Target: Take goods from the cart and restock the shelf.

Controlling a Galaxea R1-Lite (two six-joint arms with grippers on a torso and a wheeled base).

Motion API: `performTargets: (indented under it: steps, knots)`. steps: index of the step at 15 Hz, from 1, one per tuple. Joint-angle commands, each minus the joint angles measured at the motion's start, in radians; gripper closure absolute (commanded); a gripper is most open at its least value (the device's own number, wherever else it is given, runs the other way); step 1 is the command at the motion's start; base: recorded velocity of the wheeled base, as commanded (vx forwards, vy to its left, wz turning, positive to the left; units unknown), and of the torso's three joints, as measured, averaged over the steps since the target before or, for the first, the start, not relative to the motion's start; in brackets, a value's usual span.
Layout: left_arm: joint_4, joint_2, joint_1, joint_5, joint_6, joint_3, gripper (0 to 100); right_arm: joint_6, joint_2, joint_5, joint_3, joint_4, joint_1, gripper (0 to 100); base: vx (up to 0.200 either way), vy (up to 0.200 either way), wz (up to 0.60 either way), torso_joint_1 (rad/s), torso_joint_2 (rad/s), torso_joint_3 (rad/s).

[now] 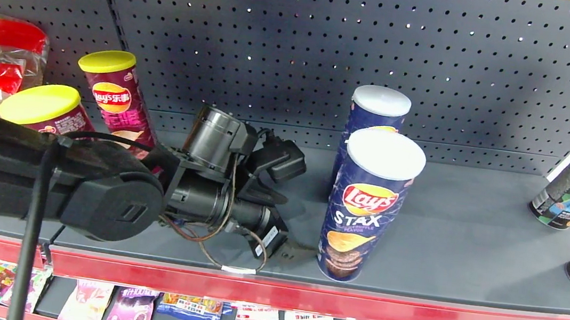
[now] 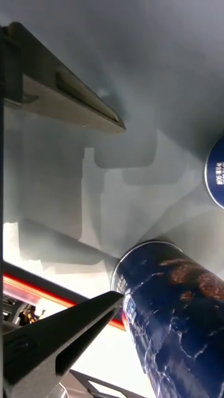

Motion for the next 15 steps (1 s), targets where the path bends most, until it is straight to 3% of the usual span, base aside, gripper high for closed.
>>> performTargets:
  steps: [1, 15]
  knots:
    - [0.0, 0.011, -0.003, 0.0, 0.0, -0.009, 0, 0.0, 0.004, 0.001, -0.002, -0.001, 0.001, 0, 0.0, 0.0, 0.0, 0.0, 0.0, 0.0]
    - [-0.001, 0.011, -0.006, 0.0, -0.002, 0.003, 0, 0.0, 0.002, 0.001, 0.002, -0.001, -0.01, 0, 0.0, 0.0, 0.0, 0.0, 0.0, 0.0]
